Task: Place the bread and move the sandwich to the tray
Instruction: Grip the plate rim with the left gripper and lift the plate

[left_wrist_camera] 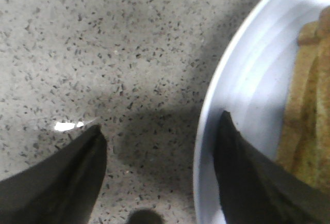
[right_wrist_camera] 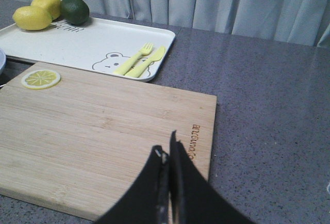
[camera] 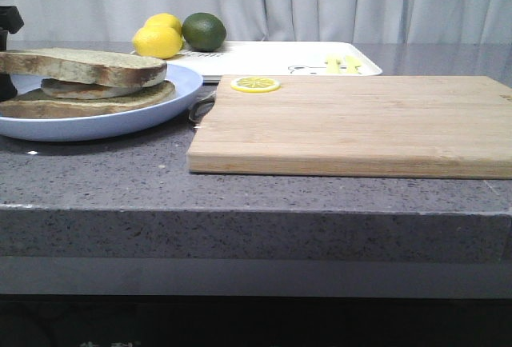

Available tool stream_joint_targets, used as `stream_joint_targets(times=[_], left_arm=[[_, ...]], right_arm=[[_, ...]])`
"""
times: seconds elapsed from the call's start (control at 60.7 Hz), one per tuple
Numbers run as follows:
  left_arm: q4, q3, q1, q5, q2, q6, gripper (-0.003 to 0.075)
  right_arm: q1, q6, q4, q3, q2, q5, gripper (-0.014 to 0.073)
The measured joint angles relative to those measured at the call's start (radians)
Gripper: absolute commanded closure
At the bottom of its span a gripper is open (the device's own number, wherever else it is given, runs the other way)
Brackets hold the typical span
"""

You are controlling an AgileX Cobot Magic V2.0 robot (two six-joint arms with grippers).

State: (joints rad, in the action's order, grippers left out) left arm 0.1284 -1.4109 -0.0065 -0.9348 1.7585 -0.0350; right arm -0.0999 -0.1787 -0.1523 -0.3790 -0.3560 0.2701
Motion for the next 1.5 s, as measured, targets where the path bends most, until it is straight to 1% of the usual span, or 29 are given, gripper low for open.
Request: stream_joint_targets(times=[0.049, 0.115, 0.165, 0.214, 0.297, 0.527, 0.643, 0.725, 0.907, 1.154, 1.236, 1.319, 1.418, 1.5], left_arm=[[0.008, 0.000, 0.000, 0.000, 0.000, 0.000, 0.0361], [0.020, 0.000, 0.000, 0.000, 0.002, 0.000, 0.0434], [0.033, 0.000, 0.000, 0.000, 0.005, 0.000, 0.0507], [0.047, 0.000, 0.000, 0.000, 0.012, -0.002, 0.0605], [0.068, -0.002, 0.000, 0.000, 0.024, -0.002, 0.0732], [0.095, -0.017, 0.000, -0.007, 0.033, -0.025, 0.0738], [0.144, -0.028, 0.021, -0.023, 0.031, -0.073, 0.0738], [0.212, -0.039, 0.047, -0.050, 0.033, -0.120, 0.0738], [0.411, -0.061, 0.135, -0.128, 0.041, -0.231, 0.0738], [0.691, -0.085, 0.240, -0.179, 0.051, -0.355, 0.0738], [0.751, -0.119, 0.249, -0.194, 0.051, -0.367, 0.0738], [0.771, -0.163, 0.246, -0.197, 0.051, -0.370, 0.0738], [0.771, -0.250, 0.221, -0.203, 0.063, -0.368, 0.0738], [0.755, -0.363, 0.190, -0.210, 0.104, -0.329, 0.0738]], right_arm=[[0.000, 0.000, 0.000, 0.000, 0.000, 0.000, 0.0704], [0.000, 0.000, 0.000, 0.000, 0.000, 0.000, 0.0704], [0.000, 0.000, 0.000, 0.000, 0.000, 0.000, 0.0704], [0.000, 0.000, 0.000, 0.000, 0.000, 0.000, 0.0704], [0.000, 0.000, 0.000, 0.000, 0.000, 0.000, 0.0704], [0.000, 0.000, 0.002, 0.000, 0.000, 0.000, 0.0704], [0.000, 0.000, 0.002, 0.000, 0.000, 0.000, 0.0704], [0.000, 0.002, 0.002, 0.000, 0.000, 0.000, 0.0704], [0.000, 0.002, 0.002, 0.000, 0.000, 0.000, 0.0704], [0.000, 0.002, 0.002, 0.000, 0.000, 0.000, 0.0704], [0.000, 0.002, 0.002, 0.000, 0.000, 0.000, 0.0704], [0.000, 0.002, 0.002, 0.000, 0.000, 0.000, 0.0704], [0.000, 0.002, 0.002, 0.000, 0.000, 0.000, 0.0704], [0.000, 0.002, 0.002, 0.000, 0.000, 0.000, 0.0704]])
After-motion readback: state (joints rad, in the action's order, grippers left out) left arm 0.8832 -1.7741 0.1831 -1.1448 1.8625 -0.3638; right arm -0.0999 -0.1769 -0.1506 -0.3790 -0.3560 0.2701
